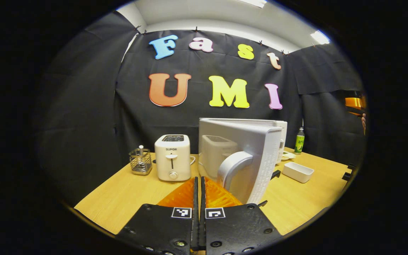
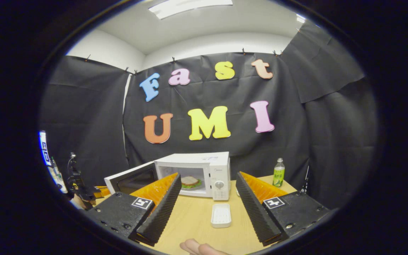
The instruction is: Open the microwave oven with the left hand, put the food in, and close the microwave oven.
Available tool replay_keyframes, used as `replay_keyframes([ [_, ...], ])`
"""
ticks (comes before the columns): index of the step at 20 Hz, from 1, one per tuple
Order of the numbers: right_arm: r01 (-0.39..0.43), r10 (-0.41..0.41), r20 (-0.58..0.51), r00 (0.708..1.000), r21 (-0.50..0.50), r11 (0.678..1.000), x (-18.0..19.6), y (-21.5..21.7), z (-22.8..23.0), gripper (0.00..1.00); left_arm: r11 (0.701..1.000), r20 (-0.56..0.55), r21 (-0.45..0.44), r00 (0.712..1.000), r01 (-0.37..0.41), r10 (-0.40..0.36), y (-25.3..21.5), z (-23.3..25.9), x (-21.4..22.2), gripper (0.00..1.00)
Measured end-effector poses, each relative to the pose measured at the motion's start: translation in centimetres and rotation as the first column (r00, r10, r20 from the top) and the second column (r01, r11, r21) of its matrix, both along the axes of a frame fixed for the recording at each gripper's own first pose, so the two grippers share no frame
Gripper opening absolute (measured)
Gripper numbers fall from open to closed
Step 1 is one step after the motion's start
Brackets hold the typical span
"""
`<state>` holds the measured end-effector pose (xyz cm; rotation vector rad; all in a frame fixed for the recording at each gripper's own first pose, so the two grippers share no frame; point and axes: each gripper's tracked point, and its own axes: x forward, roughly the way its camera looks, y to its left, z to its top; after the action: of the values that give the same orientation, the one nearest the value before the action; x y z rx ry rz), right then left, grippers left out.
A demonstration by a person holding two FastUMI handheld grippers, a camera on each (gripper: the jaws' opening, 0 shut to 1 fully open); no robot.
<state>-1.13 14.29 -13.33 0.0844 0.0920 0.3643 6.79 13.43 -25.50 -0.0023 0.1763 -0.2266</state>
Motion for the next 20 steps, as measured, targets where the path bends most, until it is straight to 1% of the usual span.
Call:
replay_keyframes([
  [1, 0.006, -0.006, 0.0, 1.0, -0.001, 1.0, 0.2, -0.3, -0.1, 0.99, 1.0, 0.004, 0.001, 1.0, 0.024, -0.024, -1.2, 0.3, 0.2, 0.0],
  [2, 0.018, -0.018, -0.001, 1.0, 0.004, 1.0, 0.4, -0.7, -0.2, 0.92, 0.999, -0.001, 0.006, 0.999, 0.043, -0.043, -2.3, 0.2, 0.6, 0.0],
  [3, 0.025, -0.025, -0.003, 1.0, 0.011, 1.0, 0.6, -1.1, -0.2, 0.91, 0.998, -0.007, 0.005, 0.998, 0.069, -0.069, -3.6, 0.0, 0.8, 0.0],
  [5, 0.02, -0.02, -0.012, 1.0, 0.016, 1.0, 0.7, -1.4, -0.8, 0.92, 0.992, -0.007, -0.001, 0.992, 0.13, -0.13, -6.3, 0.1, 1.2, 0.0],
  [6, 0.026, -0.026, -0.014, 1.0, 0.017, 1.0, 0.9, -1.9, -1.1, 0.92, 0.989, -0.009, 0.003, 0.989, 0.148, -0.148, -7.2, -0.2, 1.6, 0.0],
  [7, 0.033, -0.033, -0.016, 0.999, 0.018, 0.999, 1.0, -2.4, -1.3, 0.99, 0.986, -0.015, 0.006, 0.986, 0.167, -0.167, -8.3, -0.4, 2.1, 0.0],
  [8, 0.038, -0.038, -0.019, 0.999, 0.016, 0.999, 1.2, -2.8, -1.7, 0.92, 0.983, -0.02, 0.003, 0.982, 0.186, -0.186, -9.2, -0.7, 2.4, 0.0],
  [9, 0.044, -0.043, -0.023, 0.999, 0.012, 0.999, 1.4, -3.3, -2.1, 0.99, 0.978, -0.02, -0.008, 0.978, 0.207, -0.207, -10.6, -0.9, 2.8, 0.0],
  [10, 0.048, -0.048, -0.028, 0.998, 0.004, 0.999, 1.6, -3.8, -2.4, 0.92, 0.975, -0.014, -0.019, 0.975, 0.223, -0.224, -11.7, -0.9, 3.2, 0.0],
  [11, 0.058, -0.058, -0.03, 0.998, 0.002, 0.998, 1.7, -4.4, -2.6, 0.92, 0.972, -0.01, -0.03, 0.973, 0.231, -0.232, -12.6, -0.9, 3.7, 0.0],
  [12, 0.065, -0.064, -0.031, 0.997, 0.005, 0.998, 1.9, -4.9, -2.9, 0.98, 0.97, -0.013, -0.036, 0.97, 0.24, -0.241, -13.5, -1.1, 4.2, 0.0],
  [13, 0.066, -0.066, -0.038, 0.997, 0.007, 0.998, 2.0, -5.2, -3.2, 0.92, 0.968, -0.012, -0.039, 0.969, 0.248, -0.248, -14.2, -1.2, 4.6, 0.0],
  [14, 0.067, -0.067, -0.044, 0.997, 0.007, 0.998, 2.1, -5.6, -3.6, 0.92, 0.966, -0.015, -0.041, 0.966, 0.257, -0.258, -15.0, -1.5, 5.0, 0.0],
  [15, 0.07, -0.069, -0.047, 0.996, 0.004, 0.998, 2.3, -5.9, -3.9, 0.99, 0.964, -0.02, -0.037, 0.964, 0.263, -0.264, -15.8, -1.8, 5.5, 0.0],
  [16, 0.075, -0.075, -0.049, 0.996, 0.0, 0.997, 2.4, -6.4, -4.3, 0.99, 0.962, -0.024, -0.034, 0.962, 0.269, -0.27, -16.5, -1.9, 5.9, 0.0],
  [17, 0.08, -0.08, -0.045, 0.996, -0.002, 0.997, 2.7, -6.8, -4.3, 0.92, 0.962, -0.024, -0.029, 0.961, 0.273, -0.274, -17.1, -1.9, 6.3, 0.0],
  [18, 0.085, -0.085, -0.039, 0.996, -0.002, 0.996, 2.9, -7.1, -4.4, 0.99, 0.962, -0.022, -0.028, 0.962, 0.273, -0.273, -17.6, -2.0, 6.7, 0.0],
  [19, 0.092, -0.092, -0.036, 0.995, -0.004, 0.996, 3.3, -7.4, -4.5, 0.92, 0.962, -0.022, -0.032, 0.962, 0.271, -0.272, -18.1, -2.1, 7.2, 0.0],
  [20, 0.096, -0.096, -0.034, 0.995, -0.009, 0.995, 3.5, -7.7, -4.8, 0.92, 0.963, -0.018, -0.034, 0.963, 0.268, -0.269, -18.5, -2.0, 7.7, 0.0],
])
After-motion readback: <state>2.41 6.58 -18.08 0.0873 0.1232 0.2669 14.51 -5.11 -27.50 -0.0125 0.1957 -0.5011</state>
